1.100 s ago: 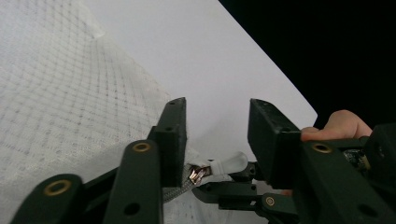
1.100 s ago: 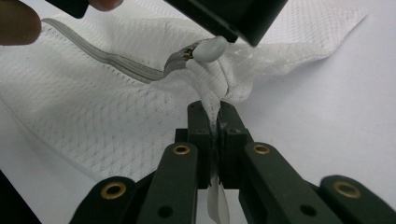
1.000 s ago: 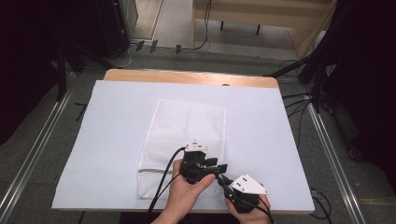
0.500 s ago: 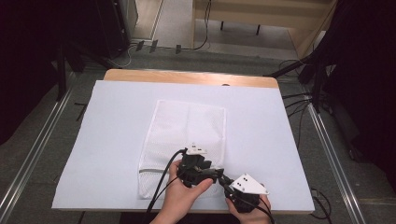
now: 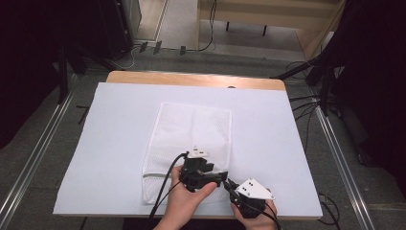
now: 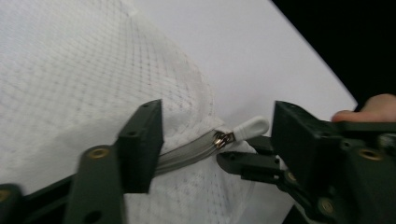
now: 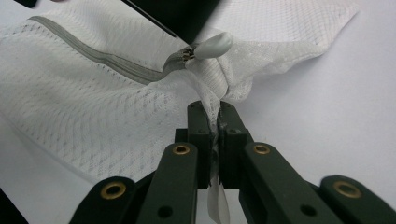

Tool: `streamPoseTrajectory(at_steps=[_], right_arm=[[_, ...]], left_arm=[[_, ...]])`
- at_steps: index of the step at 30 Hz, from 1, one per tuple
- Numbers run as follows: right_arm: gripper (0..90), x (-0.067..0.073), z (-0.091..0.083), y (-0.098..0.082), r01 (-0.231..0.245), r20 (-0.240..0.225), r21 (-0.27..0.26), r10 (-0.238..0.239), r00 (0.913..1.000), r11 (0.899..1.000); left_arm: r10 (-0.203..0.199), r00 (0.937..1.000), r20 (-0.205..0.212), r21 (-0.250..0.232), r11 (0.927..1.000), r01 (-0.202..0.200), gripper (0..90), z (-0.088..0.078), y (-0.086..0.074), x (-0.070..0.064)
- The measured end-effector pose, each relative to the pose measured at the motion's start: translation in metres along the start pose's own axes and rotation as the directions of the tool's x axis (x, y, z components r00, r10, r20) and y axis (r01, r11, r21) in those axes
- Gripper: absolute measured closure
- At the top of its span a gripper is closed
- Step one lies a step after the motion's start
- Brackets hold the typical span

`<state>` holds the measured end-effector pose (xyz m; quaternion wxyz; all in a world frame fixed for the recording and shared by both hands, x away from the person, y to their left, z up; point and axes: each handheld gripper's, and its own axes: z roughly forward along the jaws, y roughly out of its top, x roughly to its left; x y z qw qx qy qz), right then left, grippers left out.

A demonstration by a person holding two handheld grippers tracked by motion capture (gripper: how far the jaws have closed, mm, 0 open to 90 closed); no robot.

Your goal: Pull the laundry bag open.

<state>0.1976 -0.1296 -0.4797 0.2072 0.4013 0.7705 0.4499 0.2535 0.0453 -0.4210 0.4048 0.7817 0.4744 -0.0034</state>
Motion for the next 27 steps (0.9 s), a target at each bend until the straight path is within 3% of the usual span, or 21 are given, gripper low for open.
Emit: streamPoseTrajectory(at_steps=[3,7,14,17,21,25,27], right_arm=[[87.5,0.001,0.0,0.0,0.007,-0.001,0.002,-0.007,1.0,1.0],[87.5,0.0,-0.001,0.0,0.006,-0.003,0.004,-0.006,1.0,1.0],[87.5,-0.001,0.0,0.0,0.01,0.0,0.005,-0.01,1.0,1.0],[87.5,-0.001,-0.001,0.0,0.001,0.003,0.0,-0.001,1.0,1.0],[87.5,-0.001,-0.001,0.0,-0.003,0.005,0.001,0.003,1.0,1.0],[87.5,-0.001,-0.001,0.0,-0.003,0.006,-0.001,0.003,1.0,1.0],[87.5,-0.002,-0.001,0.0,-0.006,0.005,0.001,0.006,1.0,1.0]], left_arm=[[0.016,0.9971,-0.075,0.034,0.9993,-0.013,20.6,0.012,0.002,-0.012],[0.04,0.9888,-0.144,0.066,0.9973,-0.031,26.6,0.018,0.0,-0.014],[-0.014,0.9983,-0.056,0.006,0.9999,0.014,48.3,0.0,-0.001,0.002],[-0.042,0.9991,-0.002,-0.006,0.9991,0.042,57.0,-0.005,-0.003,0.009],[-0.048,0.9982,0.037,-0.004,0.9988,0.048,72.0,-0.01,-0.006,0.016],[-0.065,0.9946,0.081,-0.004,0.9979,0.065,78.5,-0.012,-0.007,0.021],[-0.054,0.9953,0.081,0.007,0.9986,0.053,73.7,-0.012,-0.008,0.021]])
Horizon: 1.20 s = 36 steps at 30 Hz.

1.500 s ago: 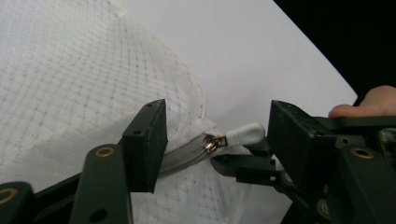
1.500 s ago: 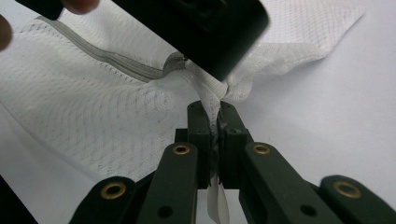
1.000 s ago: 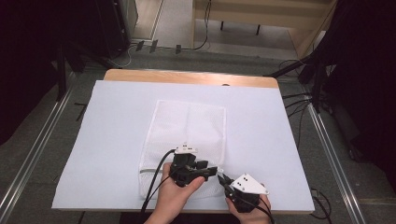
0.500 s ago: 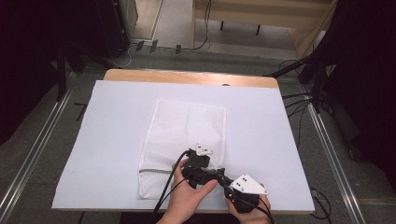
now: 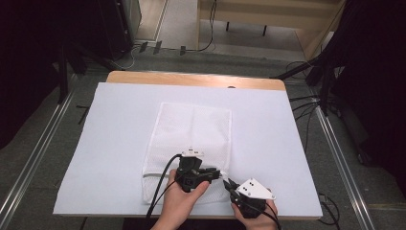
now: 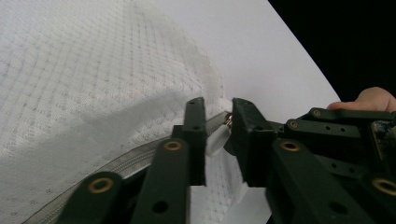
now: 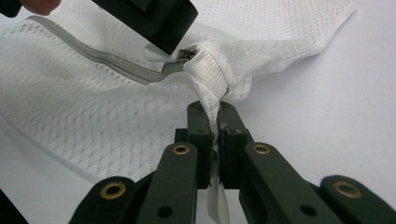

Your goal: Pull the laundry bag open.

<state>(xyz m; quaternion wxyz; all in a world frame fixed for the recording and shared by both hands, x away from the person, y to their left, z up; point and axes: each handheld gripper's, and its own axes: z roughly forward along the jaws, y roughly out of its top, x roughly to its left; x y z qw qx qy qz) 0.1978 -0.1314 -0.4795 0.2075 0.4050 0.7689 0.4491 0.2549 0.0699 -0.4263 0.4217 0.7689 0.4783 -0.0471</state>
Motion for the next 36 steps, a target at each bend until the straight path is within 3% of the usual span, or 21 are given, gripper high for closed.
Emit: streamPoseTrajectory(at_steps=[2,8,15,18,23,28,33,36], right_arm=[[87.4,0.0,0.0,0.0,-0.002,0.001,-0.001,0.002,1.0,1.0],[87.4,-0.001,0.0,0.0,-0.002,0.001,-0.002,0.002,1.0,1.0],[87.1,-0.001,-0.001,0.0,-0.006,0.0,-0.002,0.006,1.0,1.0],[87.0,-0.001,0.0,0.0,-0.007,0.0,-0.001,0.007,1.0,1.0],[88.5,-0.001,-0.001,0.001,-0.009,0.0,-0.006,0.009,1.0,1.0],[89.3,0.001,-0.002,0.002,-0.005,-0.006,-0.009,0.005,1.0,1.0],[88.8,-0.002,-0.001,-0.001,-0.039,-0.033,0.008,0.039,0.9987,0.999],[89.2,0.0,-0.003,0.001,-0.02,-0.017,0.004,0.02,0.9997,1.0]], left_arm=[[0.003,1.0,0.002,0.007,1.0,-0.003,66.9,0.001,-0.001,0.0],[0.001,0.9991,0.043,0.016,0.9999,-0.002,61.8,0.002,-0.004,0.002],[0.011,0.997,0.077,0.017,0.9998,-0.012,81.6,0.0,-0.004,0.005],[0.006,0.9942,0.107,0.021,0.9997,-0.009,85.6,0.0,-0.003,0.009],[0.037,0.9944,0.099,0.027,0.9988,-0.04,88.1,-0.001,-0.005,0.01],[0.03,0.9945,0.1,0.034,0.9988,-0.034,88.1,0.001,-0.007,0.015],[0.058,0.9941,0.092,0.037,0.9974,-0.061,88.1,0.003,-0.009,0.014],[0.076,0.995,0.065,0.036,0.9962,-0.079,88.2,0.003,-0.009,0.013]])
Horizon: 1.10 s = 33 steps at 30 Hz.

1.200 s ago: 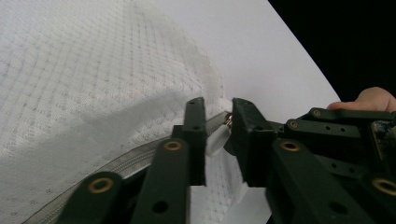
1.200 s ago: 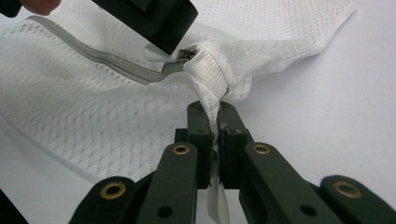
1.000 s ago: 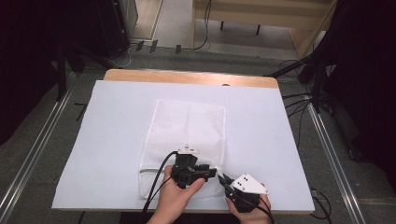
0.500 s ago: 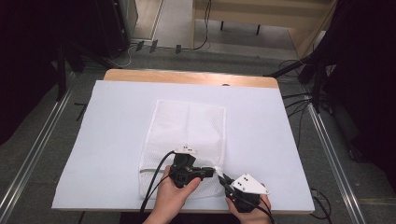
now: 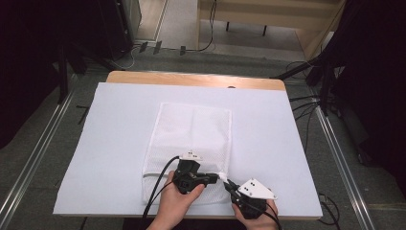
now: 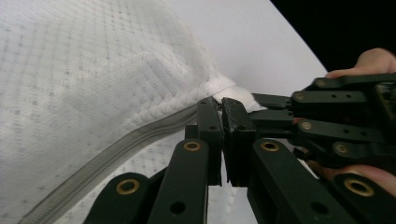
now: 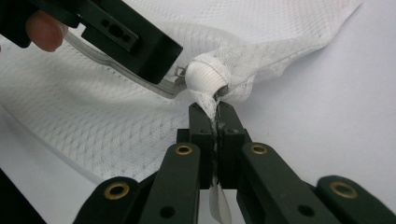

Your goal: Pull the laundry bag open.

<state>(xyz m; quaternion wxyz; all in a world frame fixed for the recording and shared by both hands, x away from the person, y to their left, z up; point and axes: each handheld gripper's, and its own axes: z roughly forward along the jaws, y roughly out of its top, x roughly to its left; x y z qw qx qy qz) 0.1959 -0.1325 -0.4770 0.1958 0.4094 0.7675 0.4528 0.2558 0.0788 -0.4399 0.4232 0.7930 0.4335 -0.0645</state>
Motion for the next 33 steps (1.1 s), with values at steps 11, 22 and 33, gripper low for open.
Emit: streamPoseTrajectory(at_steps=[11,22,33], right_arm=[[89.6,-0.008,-0.012,0.004,-0.033,0.035,-0.053,0.034,0.9988,0.998],[89.5,-0.01,-0.012,0.002,-0.051,0.067,-0.012,0.052,0.9964,0.999],[89.6,-0.02,-0.019,-0.002,-0.079,0.085,0.005,0.078,0.9933,0.997]], left_arm=[[-0.027,0.996,-0.085,0.003,0.9996,0.027,88.2,-0.009,-0.011,0.022],[-0.092,0.9821,-0.164,-0.021,0.9957,0.09,88.2,-0.056,-0.034,0.065],[-0.22,0.9564,-0.192,-0.108,0.9734,0.202,88.2,-0.123,-0.069,0.111]])
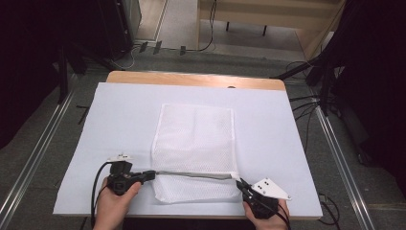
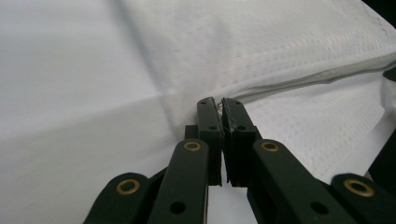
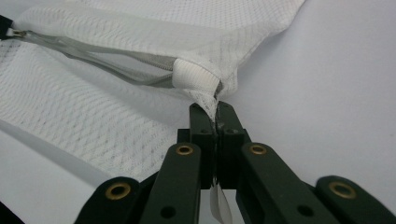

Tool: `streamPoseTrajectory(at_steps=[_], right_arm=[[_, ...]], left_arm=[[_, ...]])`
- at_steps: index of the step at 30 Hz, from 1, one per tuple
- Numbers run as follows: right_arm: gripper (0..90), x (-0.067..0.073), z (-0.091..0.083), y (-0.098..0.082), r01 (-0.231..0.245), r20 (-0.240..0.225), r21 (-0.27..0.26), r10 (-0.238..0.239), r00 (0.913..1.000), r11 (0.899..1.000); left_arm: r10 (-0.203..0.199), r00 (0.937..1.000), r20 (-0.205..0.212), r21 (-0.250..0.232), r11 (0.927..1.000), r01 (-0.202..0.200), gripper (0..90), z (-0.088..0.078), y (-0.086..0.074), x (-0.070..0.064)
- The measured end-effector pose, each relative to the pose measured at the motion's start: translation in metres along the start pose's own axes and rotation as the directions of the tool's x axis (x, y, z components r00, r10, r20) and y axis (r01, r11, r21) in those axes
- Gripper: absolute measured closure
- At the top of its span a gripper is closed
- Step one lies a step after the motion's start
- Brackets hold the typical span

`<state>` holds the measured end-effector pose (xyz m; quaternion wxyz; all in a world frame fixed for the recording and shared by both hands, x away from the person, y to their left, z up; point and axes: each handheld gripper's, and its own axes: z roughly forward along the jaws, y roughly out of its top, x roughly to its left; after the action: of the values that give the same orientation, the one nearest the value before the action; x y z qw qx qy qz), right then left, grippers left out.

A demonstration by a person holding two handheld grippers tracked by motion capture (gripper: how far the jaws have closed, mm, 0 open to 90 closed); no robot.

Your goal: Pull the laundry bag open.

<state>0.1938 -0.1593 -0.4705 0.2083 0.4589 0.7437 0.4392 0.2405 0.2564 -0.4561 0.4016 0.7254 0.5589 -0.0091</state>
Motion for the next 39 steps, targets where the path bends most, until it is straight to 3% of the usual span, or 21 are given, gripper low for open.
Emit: streamPoseTrajectory(at_steps=[2,4,8,12,13,14,15,17,18,21,24,27,29,31,33,35,37,39], right_arm=[[89.6,-0.001,0.0,0.0,-0.001,0.001,0.006,0.001,1.0,1.0],[89.6,-0.002,-0.001,-0.001,-0.004,0.004,0.01,0.004,1.0,1.0],[89.2,-0.003,0.001,-0.002,-0.015,-0.017,0.02,0.015,0.9997,1.0],[86.4,-0.011,0.002,-0.003,-0.069,-0.059,0.025,0.071,0.9958,0.997],[80.2,-0.012,0.002,-0.003,-0.078,-0.07,0.023,0.079,0.9944,0.997],[67.0,-0.014,0.002,-0.004,-0.088,-0.084,0.012,0.088,0.9926,0.996],[54.8,-0.017,0.002,-0.004,-0.094,-0.096,-0.008,0.093,0.9911,0.996],[45.4,-0.023,-0.003,-0.002,-0.133,-0.105,-0.026,0.129,0.986,0.991],[44.0,-0.025,-0.006,-0.001,-0.143,-0.099,-0.029,0.139,0.9853,0.989],[46.4,-0.029,-0.016,-0.002,-0.154,-0.086,-0.043,0.15,0.9849,0.987],[49.8,-0.025,-0.02,-0.006,-0.155,-0.095,-0.021,0.153,0.9837,0.988],[53.7,-0.018,-0.02,-0.014,-0.142,-0.104,0.023,0.144,0.9841,0.99],[55.5,-0.014,-0.019,-0.017,-0.129,-0.113,0.053,0.135,0.9844,0.99],[58.2,-0.01,-0.016,-0.02,-0.111,-0.101,0.089,0.12,0.9876,0.99],[60.5,-0.007,-0.012,-0.022,-0.091,-0.089,0.111,0.101,0.9909,0.99],[63.6,-0.005,-0.009,-0.023,-0.062,-0.074,0.134,0.072,0.9946,0.989],[70.4,-0.004,-0.007,-0.024,-0.036,-0.069,0.139,0.045,0.9966,0.99],[81.5,-0.004,-0.007,-0.024,-0.012,-0.04,0.146,0.018,0.999,0.989]], left_arm=[[-0.032,0.9986,0.041,-0.004,0.9995,0.033,88.1,-0.006,-0.003,0.009],[-0.033,0.9993,0.017,-0.012,0.9994,0.033,88.2,-0.011,-0.005,0.013],[-0.042,0.9981,0.045,-0.028,0.9986,0.044,88.1,-0.012,-0.008,0.015],[-0.048,0.9968,0.063,-0.044,0.9978,0.051,87.9,-0.014,-0.007,0.014],[-0.047,0.9965,0.07,-0.066,0.9965,0.051,87.6,-0.015,-0.008,0.013],[-0.034,0.9967,0.074,-0.096,0.9945,0.041,85.5,-0.018,-0.008,0.013],[-0.032,0.9969,0.071,-0.131,0.9905,0.041,74.7,-0.021,-0.009,0.011],[-0.03,0.9977,0.06,-0.181,0.9827,0.04,54.6,-0.027,-0.009,0.009],[-0.028,0.9976,0.064,-0.19,0.981,0.04,53.5,-0.029,-0.01,0.008],[-0.048,0.9975,0.051,-0.182,0.9816,0.056,50.2,-0.029,-0.017,0.005],[-0.058,0.9976,0.037,-0.151,0.9865,0.063,49.3,-0.023,-0.03,-0.001],[-0.037,0.9993,0.0,-0.093,0.995,0.037,49.3,-0.015,-0.04,-0.008],[-0.001,0.9994,-0.035,-0.088,0.9962,-0.002,49.5,-0.011,-0.044,-0.014],[0.019,0.996,-0.088,-0.077,0.9967,-0.026,53.9,-0.01,-0.044,-0.019],[0.041,0.9933,-0.108,-0.069,0.9964,-0.049,57.5,-0.01,-0.044,-0.022],[0.078,0.9947,-0.067,-0.039,0.996,-0.08,67.0,-0.006,-0.046,-0.026],[0.135,0.982,-0.132,-0.021,0.9901,-0.139,73.1,-0.004,-0.046,-0.032],[0.136,0.9833,-0.121,-0.01,0.9904,-0.138,82.7,-0.003,-0.044,-0.03]])
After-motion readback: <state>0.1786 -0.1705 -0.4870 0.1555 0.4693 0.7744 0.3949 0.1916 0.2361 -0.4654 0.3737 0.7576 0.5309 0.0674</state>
